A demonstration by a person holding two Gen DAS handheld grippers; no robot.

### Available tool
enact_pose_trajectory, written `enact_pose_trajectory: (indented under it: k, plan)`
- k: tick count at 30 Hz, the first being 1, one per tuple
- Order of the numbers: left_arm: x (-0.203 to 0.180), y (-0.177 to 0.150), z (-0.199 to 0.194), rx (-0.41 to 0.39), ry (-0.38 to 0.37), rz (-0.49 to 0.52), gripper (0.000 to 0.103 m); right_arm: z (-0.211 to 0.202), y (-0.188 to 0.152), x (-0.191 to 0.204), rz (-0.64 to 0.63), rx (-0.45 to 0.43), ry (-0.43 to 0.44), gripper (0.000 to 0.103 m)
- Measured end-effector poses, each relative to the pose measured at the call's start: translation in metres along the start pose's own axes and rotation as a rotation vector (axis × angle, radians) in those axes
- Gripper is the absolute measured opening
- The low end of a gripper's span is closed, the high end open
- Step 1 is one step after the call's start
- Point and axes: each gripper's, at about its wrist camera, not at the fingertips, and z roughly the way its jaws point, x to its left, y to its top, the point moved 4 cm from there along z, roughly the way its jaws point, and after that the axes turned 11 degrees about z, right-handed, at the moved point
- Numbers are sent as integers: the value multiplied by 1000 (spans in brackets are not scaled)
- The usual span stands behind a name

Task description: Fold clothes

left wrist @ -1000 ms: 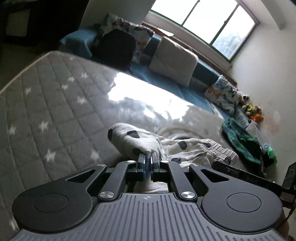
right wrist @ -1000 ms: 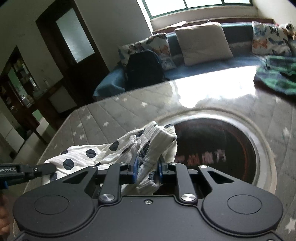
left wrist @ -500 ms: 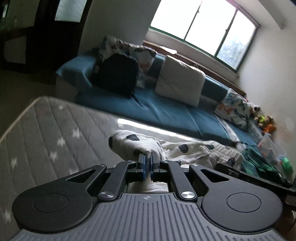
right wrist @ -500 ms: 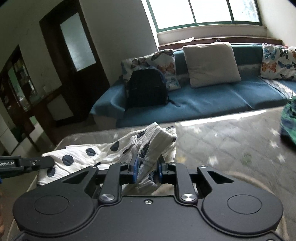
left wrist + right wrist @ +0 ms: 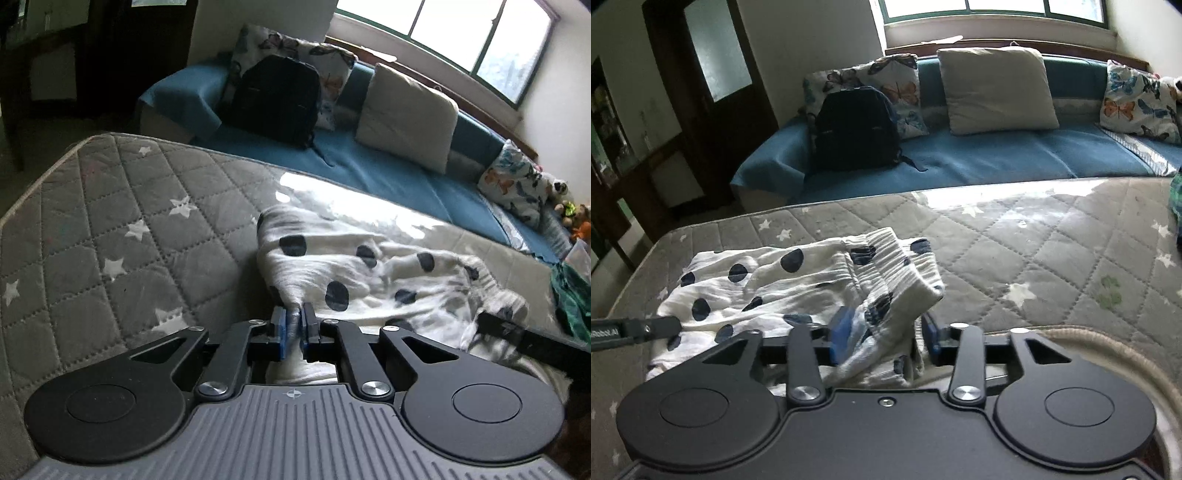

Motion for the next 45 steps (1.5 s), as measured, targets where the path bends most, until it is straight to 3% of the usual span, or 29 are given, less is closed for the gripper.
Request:
enact_pose_trajectory:
  k: [3,8,15,17,28,45]
  plan:
    - [-1,-2,-9,-21,20,31,14,-8,-1,6,-37,-11,-21,58]
    - [-10,-10,-24,-55,57,90,30,-13,-10,13,-90,-12,-43,63]
    - [-22,-27,-58,-107,104,161,46,-33,-29,23,-157,-28,-54,79]
    - [-26,-32,-66,-116,116,178,51,-39,-35,26,-175,-34,-57,80]
    - [-48,-75,-116,-146,138,239,65,-85,-75,37,-203,-50,-24,86]
    - [-58,-142,-172,-127,145,237,72,-142,-136,36,-205,-76,-3,101]
